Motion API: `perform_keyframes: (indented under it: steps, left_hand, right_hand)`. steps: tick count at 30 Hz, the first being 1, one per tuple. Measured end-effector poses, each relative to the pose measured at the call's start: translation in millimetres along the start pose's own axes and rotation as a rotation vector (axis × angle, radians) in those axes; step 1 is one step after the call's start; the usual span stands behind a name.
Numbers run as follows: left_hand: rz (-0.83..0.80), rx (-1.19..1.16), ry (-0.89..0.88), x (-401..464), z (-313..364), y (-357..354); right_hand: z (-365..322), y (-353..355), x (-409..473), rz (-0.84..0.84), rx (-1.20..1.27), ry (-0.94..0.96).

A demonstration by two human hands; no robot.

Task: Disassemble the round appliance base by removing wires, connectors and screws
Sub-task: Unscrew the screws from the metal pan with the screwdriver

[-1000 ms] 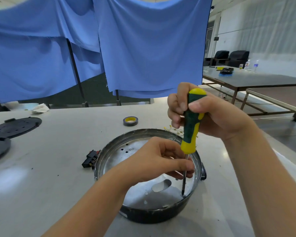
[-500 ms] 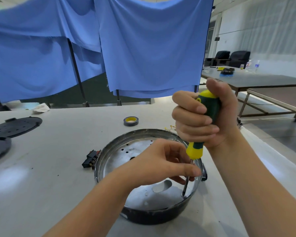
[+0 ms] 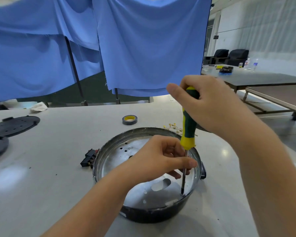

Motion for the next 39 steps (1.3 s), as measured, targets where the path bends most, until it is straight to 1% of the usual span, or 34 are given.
perform_keyframes:
  steps: [3,5,8,11,13,16,19,21,23,24,26,27,28,29,31,32,33,34,37,38,39]
  left_hand:
    - [0.022,-0.009,0.004,0,0,4]
    - [0.017,-0.008,0.008,-1,0,5]
    - [-0.005,-0.01,0.009,-1,1,3]
    - [-0.015,-0.011,0.003,-1,2,0]
    - [-0.01,0.004,0.001,-1,2,-2]
    - [-0.025,0.028,-0.009,-1,1,-6]
    - [-0.078,0.045,-0.003,-3,4,-11]
    - [-0.133,0.046,0.018,-6,5,-13]
    - [-0.176,0.005,0.048,-9,6,-13]
    - [-0.187,-0.025,0.062,-11,6,-13]
    - [-0.2,-0.074,0.084,-12,6,-12]
    - [-0.194,-0.08,0.089,-12,5,-12]
    - [-0.178,-0.075,0.091,-12,5,-11]
    - [-0.154,-0.064,0.092,-11,4,-9]
    - [-0.109,-0.026,0.093,-9,4,-5]
    - [-0.091,0.003,0.09,-8,4,-5]
    - [-0.08,0.031,0.085,-7,4,-4]
    - [-0.073,0.051,0.082,-6,5,-5]
    - [-0.059,0.084,0.07,-6,7,-6]
    - [-0.053,0.098,0.065,-7,8,-5]
    - [-0.049,0.11,0.063,-7,9,-5]
  right_hand:
    - [-5,-11,5,-0.028,0.28,0.036]
    - [-6,-15,7,-0.069,0.547,0.058]
    - [-6,-24,8,-0.162,0.962,0.046]
    - [-10,-30,7,-0.274,1.287,0.057]
    - [-17,-32,5,-0.416,1.499,0.104]
    - [-32,-29,-2,-0.722,1.806,0.271]
    - [-44,-23,-12,-0.949,1.981,0.415]
    - [-47,-22,-14,-1.001,2.0,0.441]
    - [-45,-24,-12,-0.986,1.969,0.406]
    - [-42,-25,-9,-0.949,1.944,0.365]
    - [-29,-30,-3,-0.783,1.832,0.241]
    - [-20,-32,0,-0.685,1.729,0.17]
    - [-11,-33,3,-0.583,1.582,0.095]
    - [0,-34,6,-0.475,1.36,0.022]
    - [21,-25,11,-0.244,0.71,-0.056]
    - [26,-17,12,-0.153,0.417,-0.045]
    - [29,-11,12,-0.096,0.209,-0.016]
    - [30,-5,11,-0.059,0.09,0.009]
    - [26,5,8,-0.01,-0.078,0.04]
    - [24,5,7,-0.006,-0.089,0.049]
    - [21,5,7,-0.016,-0.048,0.053]
Point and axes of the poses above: each hand's wrist, its own x-axis towards the middle knuckle, its own y-axis out of the back of the hand, z = x × y, the point moved 6 cm from there along x, towards the middle knuckle, and after that the axes turned 14 degrees about -x, right-handed, at the moved point
